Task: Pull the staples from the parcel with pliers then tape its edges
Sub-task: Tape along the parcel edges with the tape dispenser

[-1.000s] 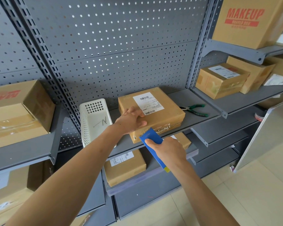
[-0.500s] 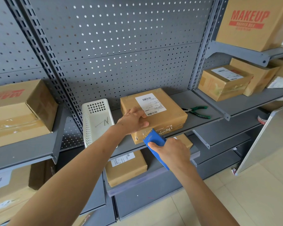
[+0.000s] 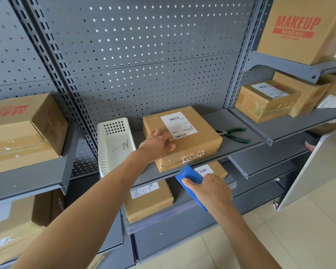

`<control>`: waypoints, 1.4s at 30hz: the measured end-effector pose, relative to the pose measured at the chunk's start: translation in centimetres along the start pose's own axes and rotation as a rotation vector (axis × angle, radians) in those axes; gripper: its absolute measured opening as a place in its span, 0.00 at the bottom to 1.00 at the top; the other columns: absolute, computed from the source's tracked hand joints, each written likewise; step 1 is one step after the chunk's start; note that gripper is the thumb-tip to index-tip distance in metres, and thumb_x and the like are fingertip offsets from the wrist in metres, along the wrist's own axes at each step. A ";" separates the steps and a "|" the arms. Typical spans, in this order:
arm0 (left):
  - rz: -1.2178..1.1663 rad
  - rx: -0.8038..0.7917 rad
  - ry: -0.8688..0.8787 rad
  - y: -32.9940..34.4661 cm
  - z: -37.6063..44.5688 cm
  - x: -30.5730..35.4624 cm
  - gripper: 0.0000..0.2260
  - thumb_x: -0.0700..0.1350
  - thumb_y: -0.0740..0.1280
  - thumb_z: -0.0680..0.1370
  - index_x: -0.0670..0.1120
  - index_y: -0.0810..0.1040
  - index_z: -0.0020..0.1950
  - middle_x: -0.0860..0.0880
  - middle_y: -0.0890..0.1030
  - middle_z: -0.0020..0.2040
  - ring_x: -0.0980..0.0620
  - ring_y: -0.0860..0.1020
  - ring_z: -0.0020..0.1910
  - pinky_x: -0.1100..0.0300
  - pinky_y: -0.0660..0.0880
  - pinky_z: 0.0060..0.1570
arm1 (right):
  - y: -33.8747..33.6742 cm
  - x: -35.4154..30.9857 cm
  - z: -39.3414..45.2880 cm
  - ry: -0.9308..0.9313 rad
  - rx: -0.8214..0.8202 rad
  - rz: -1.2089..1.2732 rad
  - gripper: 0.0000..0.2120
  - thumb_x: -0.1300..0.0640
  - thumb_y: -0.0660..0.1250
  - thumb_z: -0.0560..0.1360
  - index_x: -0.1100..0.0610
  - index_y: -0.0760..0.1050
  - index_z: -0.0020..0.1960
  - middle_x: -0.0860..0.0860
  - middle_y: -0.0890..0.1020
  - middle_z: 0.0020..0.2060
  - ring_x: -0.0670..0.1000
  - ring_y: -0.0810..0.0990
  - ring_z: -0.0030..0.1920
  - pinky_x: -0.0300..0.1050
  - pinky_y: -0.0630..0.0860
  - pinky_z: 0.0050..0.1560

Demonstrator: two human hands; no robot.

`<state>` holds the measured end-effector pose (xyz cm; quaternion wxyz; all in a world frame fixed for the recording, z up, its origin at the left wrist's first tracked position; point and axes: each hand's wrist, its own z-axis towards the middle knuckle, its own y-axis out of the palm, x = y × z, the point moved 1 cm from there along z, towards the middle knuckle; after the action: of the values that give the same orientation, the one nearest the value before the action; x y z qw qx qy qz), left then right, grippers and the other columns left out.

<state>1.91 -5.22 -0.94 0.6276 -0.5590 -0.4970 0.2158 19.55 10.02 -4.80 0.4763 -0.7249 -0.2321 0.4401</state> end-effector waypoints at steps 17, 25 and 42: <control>0.032 -0.108 0.068 0.0 -1.5 -1.1 0.40 0.62 0.75 0.71 0.59 0.61 0.78 0.56 0.45 0.83 0.51 0.49 0.82 0.48 0.55 0.79 | -6.9 2.3 5.4 -0.066 0.052 0.103 0.34 0.25 0.64 0.72 0.58 0.72 0.38 0.52 0.78 0.33 0.54 0.77 0.33 0.46 0.67 0.32; 0.084 -0.069 0.038 0.5 -1.7 -0.5 0.40 0.61 0.75 0.73 0.58 0.59 0.80 0.55 0.47 0.84 0.53 0.45 0.83 0.51 0.51 0.80 | -11.2 3.3 8.9 -0.211 0.106 0.119 0.32 0.27 0.66 0.73 0.58 0.72 0.37 0.52 0.79 0.34 0.56 0.79 0.36 0.48 0.71 0.34; 0.120 -0.013 -0.148 -0.5 -1.1 2.4 0.19 0.60 0.59 0.83 0.53 0.73 0.69 0.53 0.63 0.80 0.51 0.64 0.78 0.54 0.64 0.75 | -15.4 4.4 22.1 -0.497 0.152 -0.021 0.26 0.31 0.65 0.77 0.54 0.68 0.42 0.56 0.80 0.42 0.61 0.78 0.45 0.54 0.74 0.41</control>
<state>3.70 -3.87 0.54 0.5715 -0.5744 -0.5090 0.2904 4.12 30.85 3.61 0.4622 -0.5544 -0.3157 0.6159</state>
